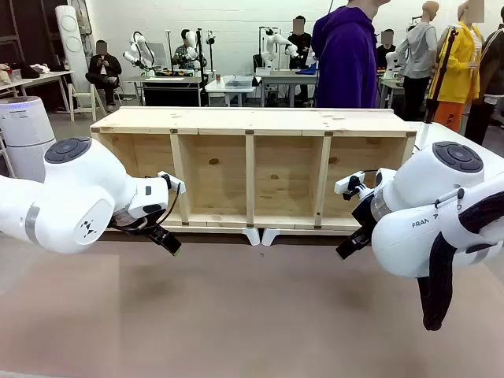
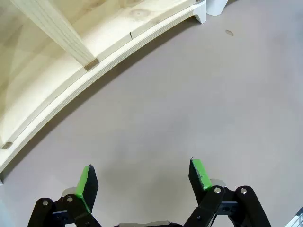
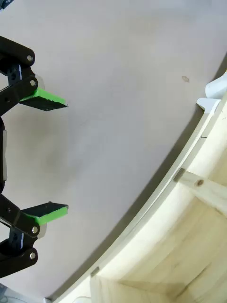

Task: Perform cable management.
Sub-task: When the cord part of the Power Cable appears at the lower middle area of the table and stops, grasp the cord part of the Power Cable.

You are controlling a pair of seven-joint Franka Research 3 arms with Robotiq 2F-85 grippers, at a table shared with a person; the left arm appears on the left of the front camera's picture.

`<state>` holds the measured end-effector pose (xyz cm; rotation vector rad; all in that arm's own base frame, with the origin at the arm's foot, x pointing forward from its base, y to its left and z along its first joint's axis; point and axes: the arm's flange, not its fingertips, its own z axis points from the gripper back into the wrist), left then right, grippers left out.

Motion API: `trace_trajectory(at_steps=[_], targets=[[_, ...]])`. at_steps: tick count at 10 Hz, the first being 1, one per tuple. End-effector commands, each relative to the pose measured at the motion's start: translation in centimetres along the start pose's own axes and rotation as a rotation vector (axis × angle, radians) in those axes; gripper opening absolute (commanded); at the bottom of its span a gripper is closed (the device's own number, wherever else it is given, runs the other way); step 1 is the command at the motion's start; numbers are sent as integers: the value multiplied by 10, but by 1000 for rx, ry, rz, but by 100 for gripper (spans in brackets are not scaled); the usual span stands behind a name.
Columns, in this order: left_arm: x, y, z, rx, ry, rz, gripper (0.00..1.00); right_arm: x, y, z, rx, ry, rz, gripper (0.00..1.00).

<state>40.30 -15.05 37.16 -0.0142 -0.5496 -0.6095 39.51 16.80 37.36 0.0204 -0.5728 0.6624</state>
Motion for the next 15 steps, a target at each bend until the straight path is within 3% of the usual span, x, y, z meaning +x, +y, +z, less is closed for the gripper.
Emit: trace_trajectory(at_steps=[1, 9, 15], targets=[[0, 0, 0, 0, 0, 0, 100, 0, 0, 0, 0, 0, 0, 100], [0, -2, 0, 0, 0, -4, 100, 0, 0, 0, 0, 0, 2, 100], [-35, 3, 89, 84, -46, 0, 100, -14, 16, 108, -182, -106, 39, 100]])
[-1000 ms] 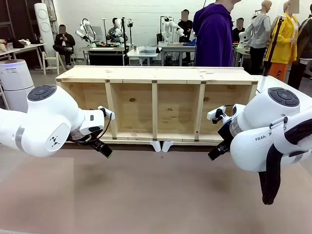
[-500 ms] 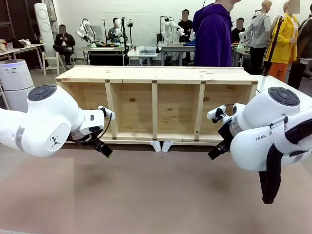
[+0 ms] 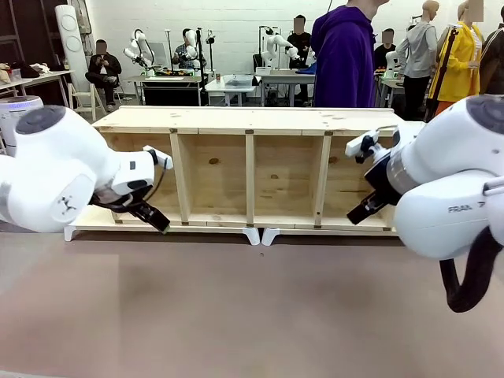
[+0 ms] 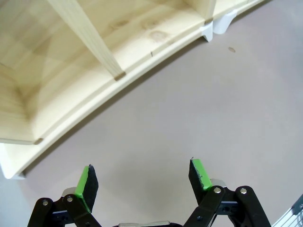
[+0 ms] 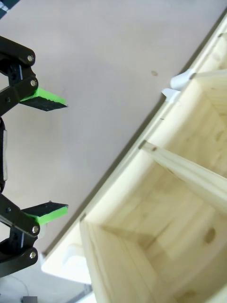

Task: Perform cable management.
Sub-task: When the cord part of the Power Cable appears at the lower middle area of the table and stops, grasp the cord part of the Power Cable.

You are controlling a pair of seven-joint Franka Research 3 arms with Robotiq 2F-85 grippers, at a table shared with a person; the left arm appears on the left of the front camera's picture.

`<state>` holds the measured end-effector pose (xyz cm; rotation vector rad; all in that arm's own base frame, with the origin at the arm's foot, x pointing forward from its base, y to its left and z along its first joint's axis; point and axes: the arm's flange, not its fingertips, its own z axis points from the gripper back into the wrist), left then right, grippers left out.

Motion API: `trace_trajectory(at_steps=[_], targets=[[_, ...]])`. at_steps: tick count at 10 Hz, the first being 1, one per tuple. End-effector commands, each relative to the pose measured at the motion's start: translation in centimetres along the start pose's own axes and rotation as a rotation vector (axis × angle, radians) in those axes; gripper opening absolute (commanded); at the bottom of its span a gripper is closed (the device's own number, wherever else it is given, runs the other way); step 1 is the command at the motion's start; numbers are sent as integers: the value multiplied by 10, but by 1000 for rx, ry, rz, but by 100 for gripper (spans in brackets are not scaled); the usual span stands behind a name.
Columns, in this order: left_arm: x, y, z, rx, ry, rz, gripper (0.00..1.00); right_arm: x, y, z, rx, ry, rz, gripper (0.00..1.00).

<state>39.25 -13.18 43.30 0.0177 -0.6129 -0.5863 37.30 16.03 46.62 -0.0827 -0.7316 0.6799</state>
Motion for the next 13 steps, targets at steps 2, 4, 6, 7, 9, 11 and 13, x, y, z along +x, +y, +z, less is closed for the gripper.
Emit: trace_trajectory(at_steps=[2, 4, 6, 7, 9, 11, 13], targets=[[-61, -25, 73, 136, -16, -4, 100, -42, 32, 59, -111, -6, -10, 100], [-84, -28, 116, 253, -38, 46, 100, -46, 37, 96, -184, -32, -31, 100], [-112, -26, 150, 330, -73, 107, 100, -59, 37, 127, -263, -25, -85, 100], [-124, -22, 160, 347, -88, 133, 100, -68, 34, 142, -299, -25, -117, 100], [-145, -13, 170, 351, -101, 199, 100, -89, 30, 167, -356, -33, -183, 100], [-150, -5, 162, 279, -115, 207, 100, -97, 29, 174, -363, -44, -208, 100], [-34, 20, 237, 312, -93, 203, 100, -15, 11, 210, -335, -39, -190, 100]])
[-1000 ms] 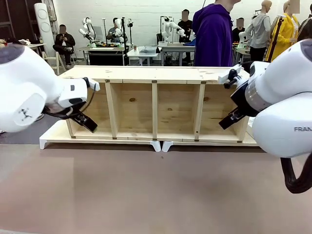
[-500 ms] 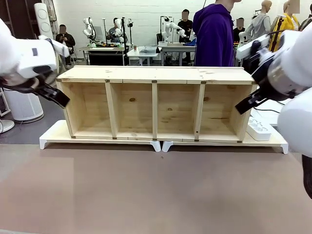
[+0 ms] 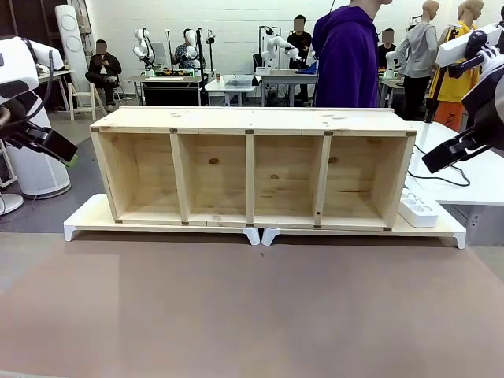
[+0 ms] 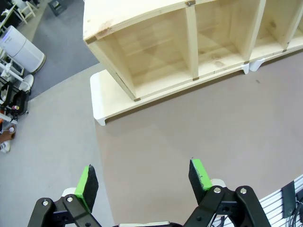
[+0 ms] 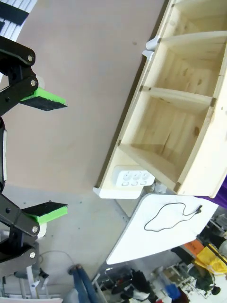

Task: Perform cable management.
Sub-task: When the cord part of the Power Cable appears at the lower middle area of the table and stops, grasp the cord part of the Power Cable.

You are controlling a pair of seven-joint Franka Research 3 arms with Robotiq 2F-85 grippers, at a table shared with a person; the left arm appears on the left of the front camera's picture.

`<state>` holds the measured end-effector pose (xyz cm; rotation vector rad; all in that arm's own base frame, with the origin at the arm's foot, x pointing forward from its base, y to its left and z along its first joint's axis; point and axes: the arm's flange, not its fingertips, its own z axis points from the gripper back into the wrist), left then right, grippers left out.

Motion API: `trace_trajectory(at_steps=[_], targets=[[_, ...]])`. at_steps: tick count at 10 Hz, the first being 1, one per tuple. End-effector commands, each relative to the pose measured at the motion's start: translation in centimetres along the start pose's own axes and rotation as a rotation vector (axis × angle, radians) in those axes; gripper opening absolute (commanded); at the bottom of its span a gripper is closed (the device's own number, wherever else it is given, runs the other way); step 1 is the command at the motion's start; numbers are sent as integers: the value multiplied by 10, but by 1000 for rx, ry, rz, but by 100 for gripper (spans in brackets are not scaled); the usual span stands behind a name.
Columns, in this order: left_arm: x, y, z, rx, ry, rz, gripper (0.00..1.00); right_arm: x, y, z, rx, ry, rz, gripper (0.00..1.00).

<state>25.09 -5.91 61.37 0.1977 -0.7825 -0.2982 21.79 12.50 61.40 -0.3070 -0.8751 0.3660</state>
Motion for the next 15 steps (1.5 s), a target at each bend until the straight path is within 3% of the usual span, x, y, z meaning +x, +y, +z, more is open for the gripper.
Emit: trace_trajectory(at_steps=[1, 15], targets=[[0, -2, 0, 22, 4, -3, 100, 3, 1, -6, 7, -1, 6, 100], [0, -2, 0, 22, 4, -3, 100, 3, 1, -6, 7, -1, 6, 100]])
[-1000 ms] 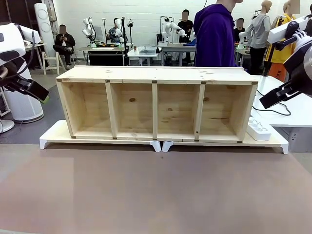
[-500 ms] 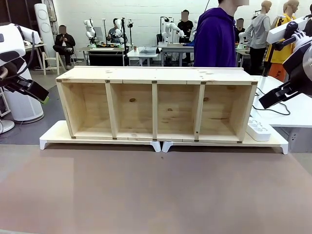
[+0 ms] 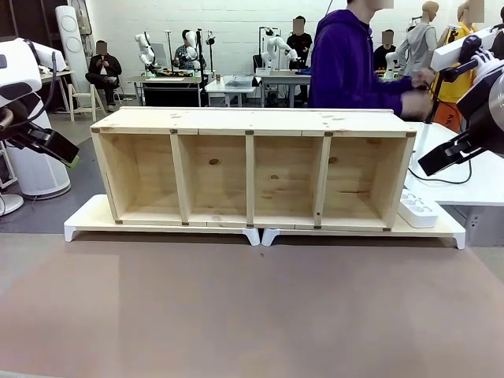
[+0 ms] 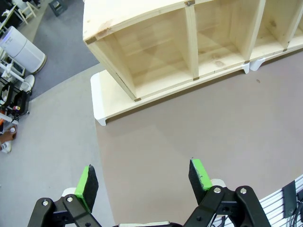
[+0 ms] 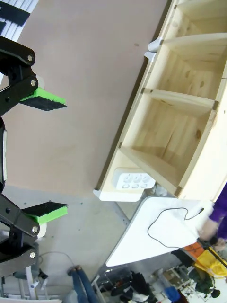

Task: Perform cable management.
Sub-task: When the cord part of the Power Cable appears at the lower middle area of the table and stops, grasp the cord part of the Power Cable.

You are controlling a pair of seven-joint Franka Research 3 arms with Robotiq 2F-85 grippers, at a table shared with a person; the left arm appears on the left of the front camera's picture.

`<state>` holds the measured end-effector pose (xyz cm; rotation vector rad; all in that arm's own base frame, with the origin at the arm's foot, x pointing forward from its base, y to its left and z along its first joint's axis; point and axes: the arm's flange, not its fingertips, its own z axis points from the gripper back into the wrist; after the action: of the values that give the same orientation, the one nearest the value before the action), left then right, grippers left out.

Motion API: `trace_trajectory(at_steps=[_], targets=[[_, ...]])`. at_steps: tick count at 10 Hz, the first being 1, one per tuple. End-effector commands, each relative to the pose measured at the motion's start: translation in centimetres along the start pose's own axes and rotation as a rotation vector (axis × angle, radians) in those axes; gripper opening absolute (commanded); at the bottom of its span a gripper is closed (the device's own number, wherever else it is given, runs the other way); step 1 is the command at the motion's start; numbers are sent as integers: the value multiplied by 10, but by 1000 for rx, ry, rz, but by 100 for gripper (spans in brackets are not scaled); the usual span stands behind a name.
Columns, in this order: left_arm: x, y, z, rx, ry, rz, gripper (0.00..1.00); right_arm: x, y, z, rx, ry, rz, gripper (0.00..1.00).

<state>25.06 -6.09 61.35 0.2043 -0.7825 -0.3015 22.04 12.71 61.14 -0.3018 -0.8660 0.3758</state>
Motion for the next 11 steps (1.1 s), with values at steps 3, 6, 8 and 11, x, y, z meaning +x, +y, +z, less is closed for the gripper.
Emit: trace_trajectory(at_steps=[3, 6, 8, 11], targets=[[0, 0, 0, 17, 3, 2, 100, 2, -1, -3, -3, -7, -1, 100], [0, 0, 0, 17, 3, 2, 100, 2, -1, -3, -3, -7, -1, 100], [0, 0, 0, 17, 3, 2, 100, 2, -1, -3, -3, -7, -1, 100], [0, 0, 0, 17, 3, 2, 100, 2, -1, -3, -3, -7, -1, 100]])
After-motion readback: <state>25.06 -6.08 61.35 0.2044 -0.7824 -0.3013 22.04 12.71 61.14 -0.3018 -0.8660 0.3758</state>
